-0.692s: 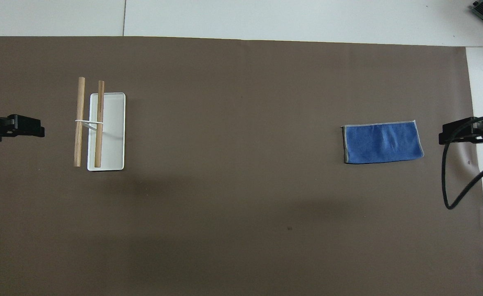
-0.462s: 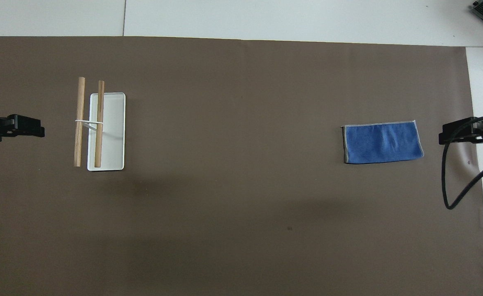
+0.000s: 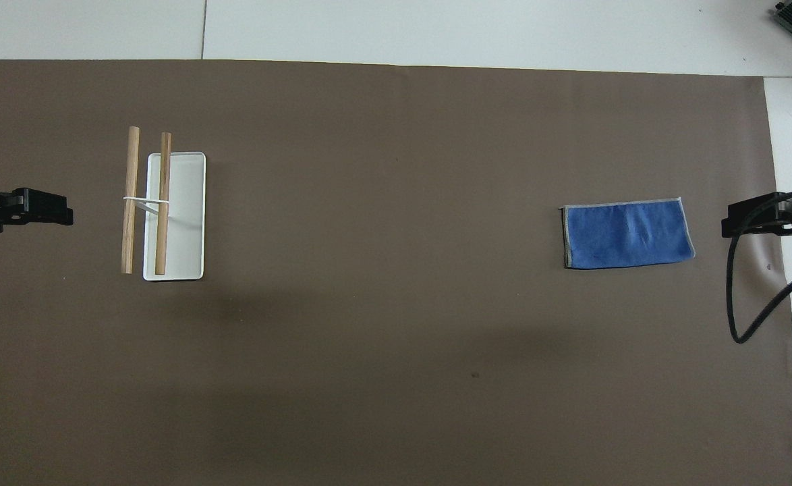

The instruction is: Right arm passes towel to left arm to hang

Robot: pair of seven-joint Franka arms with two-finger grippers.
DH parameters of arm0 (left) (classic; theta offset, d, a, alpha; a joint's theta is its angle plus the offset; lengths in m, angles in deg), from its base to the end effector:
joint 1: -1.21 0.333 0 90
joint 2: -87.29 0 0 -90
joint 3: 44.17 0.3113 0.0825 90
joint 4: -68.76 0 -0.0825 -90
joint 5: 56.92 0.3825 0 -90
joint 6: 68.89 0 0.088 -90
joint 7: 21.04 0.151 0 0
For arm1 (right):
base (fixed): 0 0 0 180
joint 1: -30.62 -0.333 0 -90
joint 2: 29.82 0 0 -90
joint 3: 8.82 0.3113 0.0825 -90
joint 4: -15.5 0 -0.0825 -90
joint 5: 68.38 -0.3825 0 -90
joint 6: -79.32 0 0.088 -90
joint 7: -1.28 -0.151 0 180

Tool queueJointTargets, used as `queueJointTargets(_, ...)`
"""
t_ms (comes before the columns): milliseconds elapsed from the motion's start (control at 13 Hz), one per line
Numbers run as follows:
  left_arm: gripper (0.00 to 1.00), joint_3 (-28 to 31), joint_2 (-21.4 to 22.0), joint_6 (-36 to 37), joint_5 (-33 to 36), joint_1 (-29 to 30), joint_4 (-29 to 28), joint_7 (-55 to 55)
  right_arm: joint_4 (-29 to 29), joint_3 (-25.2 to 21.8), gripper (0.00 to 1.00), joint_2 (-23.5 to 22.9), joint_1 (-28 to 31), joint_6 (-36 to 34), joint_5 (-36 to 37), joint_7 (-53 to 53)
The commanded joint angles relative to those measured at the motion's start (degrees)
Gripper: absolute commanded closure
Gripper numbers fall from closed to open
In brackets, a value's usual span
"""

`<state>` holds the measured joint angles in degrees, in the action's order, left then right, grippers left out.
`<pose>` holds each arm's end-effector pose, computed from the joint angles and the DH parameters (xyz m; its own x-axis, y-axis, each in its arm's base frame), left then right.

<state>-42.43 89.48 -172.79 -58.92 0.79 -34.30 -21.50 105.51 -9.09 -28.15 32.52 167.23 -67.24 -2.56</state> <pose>0.5576 0.0087 0.5100 0.9978 0.0394 0.0524 0.0376 -0.9986 0.0359 0.5397 -0.0236 0.5885 0.9944 -0.1054 -0.0062 -0.1053 -0.9942 0.0202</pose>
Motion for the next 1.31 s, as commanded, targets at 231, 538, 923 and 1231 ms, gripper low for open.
queueJointTargets(231,0.00,0.0,0.8,-0.3,-0.6,0.1,-0.5,-0.5,0.1,0.1,0.00,-0.1,1.0,-0.1,-1.4,1.3)
queueJointTargets(538,0.00,0.0,0.8,-0.3,-0.6,0.1,-0.5,-0.5,0.5,0.0,0.00,0.0,1.0,0.2,-1.4,1.5)
queueJointTargets(923,0.00,0.0,0.8,-0.3,-0.6,0.1,-0.5,-0.5,9.5,-0.3,0.00,2.6,1.1,10.6,-1.4,1.6)
queueJointTargets(1231,0.00,0.0,0.8,-0.3,-0.6,0.1,-0.5,-0.5,16.9,-0.3,0.00,1.8,2.8,21.1,-1.4,5.2)
